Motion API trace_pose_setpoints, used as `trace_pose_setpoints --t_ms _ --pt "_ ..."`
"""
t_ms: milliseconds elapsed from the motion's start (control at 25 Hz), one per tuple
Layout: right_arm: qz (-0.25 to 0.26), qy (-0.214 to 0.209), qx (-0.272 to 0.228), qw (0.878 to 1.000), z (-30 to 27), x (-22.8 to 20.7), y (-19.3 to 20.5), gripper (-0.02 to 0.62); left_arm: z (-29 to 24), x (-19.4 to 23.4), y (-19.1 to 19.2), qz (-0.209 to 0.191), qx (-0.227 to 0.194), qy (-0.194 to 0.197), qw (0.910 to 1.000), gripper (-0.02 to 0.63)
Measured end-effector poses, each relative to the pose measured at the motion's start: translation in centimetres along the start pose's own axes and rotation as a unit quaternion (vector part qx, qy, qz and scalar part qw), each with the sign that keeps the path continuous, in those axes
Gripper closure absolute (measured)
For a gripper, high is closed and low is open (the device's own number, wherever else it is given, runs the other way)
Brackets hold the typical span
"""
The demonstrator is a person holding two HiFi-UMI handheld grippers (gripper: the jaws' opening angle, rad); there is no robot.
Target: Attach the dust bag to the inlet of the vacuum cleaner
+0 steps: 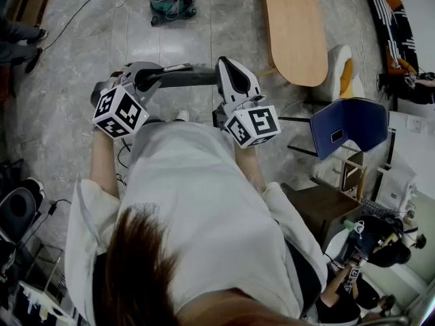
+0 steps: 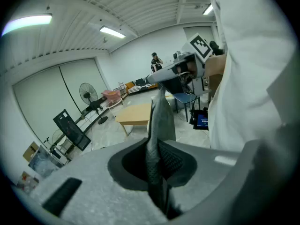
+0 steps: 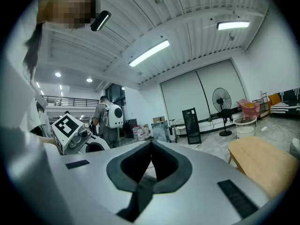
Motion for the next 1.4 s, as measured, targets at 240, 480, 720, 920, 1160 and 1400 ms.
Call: trace_pose_setpoints --t_ms 240,480,720,920,1160,1400 --pt "-0.001 0.001 0.000 1.000 0.1 -0.3 0.4 0.594 -0.4 -0.2 0.1 0.003 -0.003 0.000 1.0000 0.566" --pt "-0.002 0.000 -0.002 1.000 0.2 -0.3 0.2 0.594 -0.1 0.1 0.1 0.013 -0.007 -0.006 0.9999 0.566" --pt "0.006 -0.003 -0.004 1.000 1.0 -0.4 0.1 0.594 -0.1 -0.3 -0.3 0.016 -0.005 -0.006 0.9998 0.566" --pt "0.004 -0.004 -0.009 1.000 1.4 -0.5 0.0 0.592 -0.4 -0.5 -0.7 0.021 -0.007 -0.004 0.9997 0.566" --pt "0.000 -0.001 -0.010 1.000 -0.1 -1.0 0.3 0.592 -1.1 0.6 0.4 0.026 -0.009 0.005 0.9996 0.566" --pt "0.005 0.003 -0.007 1.000 -1.9 -2.3 -0.1 0.592 -2.5 2.3 1.4 0.030 -0.011 0.017 0.9994 0.566"
Point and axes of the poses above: the fingertips, and each gripper's own axes: z backward along the fingers, x to its left, y out of its underside, the point moved 2 cm from there along z, backward along the fingers, and after that the axes turned 11 degrees about -z, right-handed, at the moved point
